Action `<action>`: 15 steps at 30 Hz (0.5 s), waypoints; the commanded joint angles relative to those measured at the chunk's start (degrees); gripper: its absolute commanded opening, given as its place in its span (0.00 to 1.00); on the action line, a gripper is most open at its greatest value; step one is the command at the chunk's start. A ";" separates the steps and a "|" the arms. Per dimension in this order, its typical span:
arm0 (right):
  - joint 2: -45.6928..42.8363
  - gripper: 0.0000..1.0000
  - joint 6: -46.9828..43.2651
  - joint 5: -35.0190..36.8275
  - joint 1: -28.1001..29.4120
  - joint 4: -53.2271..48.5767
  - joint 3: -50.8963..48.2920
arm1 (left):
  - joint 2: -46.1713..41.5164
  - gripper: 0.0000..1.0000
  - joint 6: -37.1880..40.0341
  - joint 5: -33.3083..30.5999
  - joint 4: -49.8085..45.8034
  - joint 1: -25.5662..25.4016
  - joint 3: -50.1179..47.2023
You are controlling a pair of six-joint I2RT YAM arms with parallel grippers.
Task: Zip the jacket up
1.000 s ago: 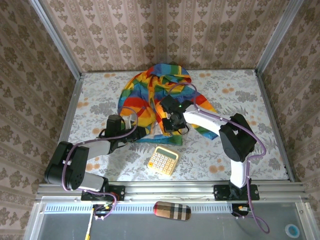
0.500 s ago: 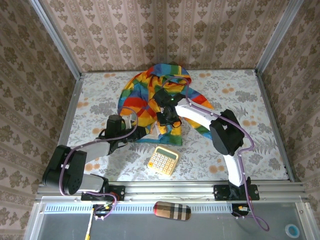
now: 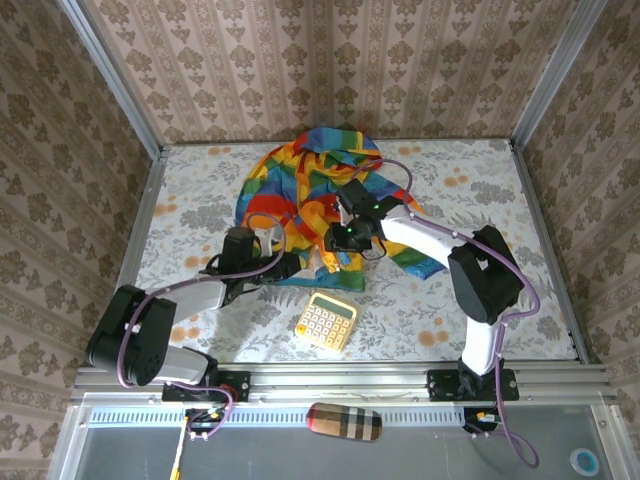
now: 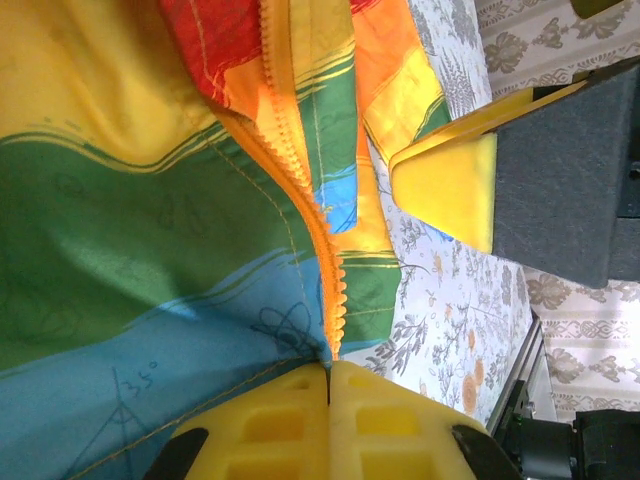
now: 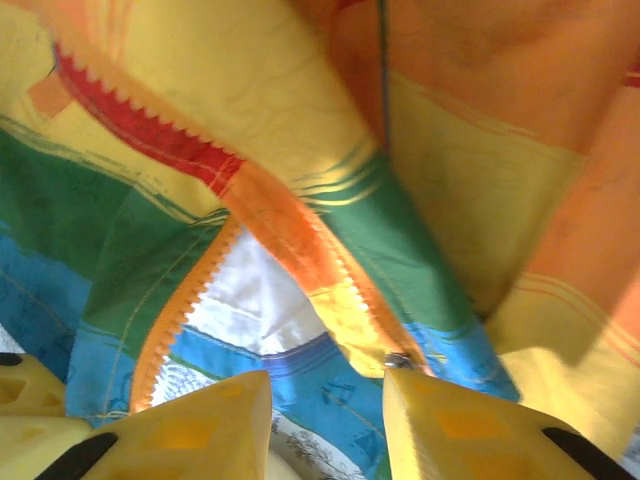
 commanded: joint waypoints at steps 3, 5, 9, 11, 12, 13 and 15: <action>-1.39 0.28 -0.88 0.78 0.15 -0.16 -4.90 | 2.38 0.00 1.72 -1.11 -0.99 -2.66 2.54; -1.55 0.28 -1.25 1.75 0.06 -0.12 -6.01 | 3.26 0.00 1.81 -1.06 -0.93 -3.20 2.97; -3.01 0.29 -1.67 1.74 -1.14 0.78 -7.23 | 4.58 0.00 1.67 -1.02 -0.51 -3.68 3.43; -3.99 0.30 -1.80 1.95 -1.84 1.44 -7.63 | 4.83 0.00 1.55 -1.06 -0.45 -3.69 3.52; -4.36 0.31 -2.03 2.30 -2.21 1.55 -7.64 | 4.82 0.00 1.59 -1.08 -0.39 -3.69 3.52; -4.45 0.31 -2.19 2.71 -2.51 1.55 -7.64 | 4.82 0.00 1.62 -1.11 -0.39 -3.69 3.52; -4.44 0.33 -3.01 3.39 -2.90 1.93 -7.71 | 4.93 0.00 1.64 -1.06 -0.40 -3.69 3.50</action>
